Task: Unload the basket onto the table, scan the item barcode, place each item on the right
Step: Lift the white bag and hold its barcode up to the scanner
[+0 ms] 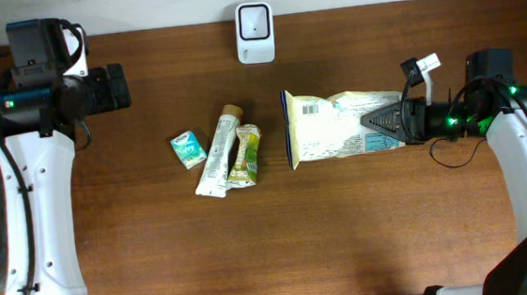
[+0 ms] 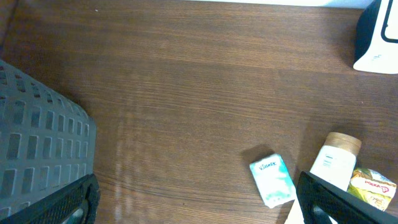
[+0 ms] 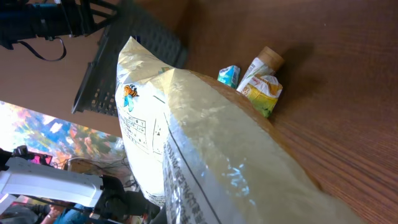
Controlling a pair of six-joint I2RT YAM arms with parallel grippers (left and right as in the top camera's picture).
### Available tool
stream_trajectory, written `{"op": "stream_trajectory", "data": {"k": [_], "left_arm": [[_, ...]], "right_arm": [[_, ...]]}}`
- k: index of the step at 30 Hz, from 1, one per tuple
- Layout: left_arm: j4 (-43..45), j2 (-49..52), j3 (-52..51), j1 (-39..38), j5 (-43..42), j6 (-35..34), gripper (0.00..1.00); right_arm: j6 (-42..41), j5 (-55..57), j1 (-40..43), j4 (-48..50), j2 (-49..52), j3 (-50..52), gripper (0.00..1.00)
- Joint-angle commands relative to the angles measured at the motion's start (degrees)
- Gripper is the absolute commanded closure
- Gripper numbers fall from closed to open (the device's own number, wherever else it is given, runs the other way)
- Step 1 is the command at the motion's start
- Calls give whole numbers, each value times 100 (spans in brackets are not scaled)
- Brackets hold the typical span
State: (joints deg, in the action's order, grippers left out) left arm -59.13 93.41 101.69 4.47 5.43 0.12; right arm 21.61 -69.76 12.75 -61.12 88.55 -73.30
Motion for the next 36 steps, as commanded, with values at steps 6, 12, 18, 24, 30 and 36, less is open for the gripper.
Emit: {"op": "stream_trajectory", "data": {"k": [6,12,18,24,30,36], "left_arm": [[-11,-94,20,11,42,-57,1],[-11,-96,20,11,42,-57,1],[-11,-94,20,9,44,-57,1],[-11,-94,20,9,42,-57,1],[-11,-94,20,9,44,-57,1],[-11,-96,20,9,44,-57,1]], "right_arm": [[-111,76,-31,4,-138,-94,96],[-1550,2820,-1056,236,-136,-951,96],[-2013,7410,-2868,1963,72,-1554,96],[-136,10303,-3910,4535,1143,-1554,96],[2603,10695,-4061,7617,2492,-1554,96],[4863,10607,-4138,9149,3364,-1554,96]]}}
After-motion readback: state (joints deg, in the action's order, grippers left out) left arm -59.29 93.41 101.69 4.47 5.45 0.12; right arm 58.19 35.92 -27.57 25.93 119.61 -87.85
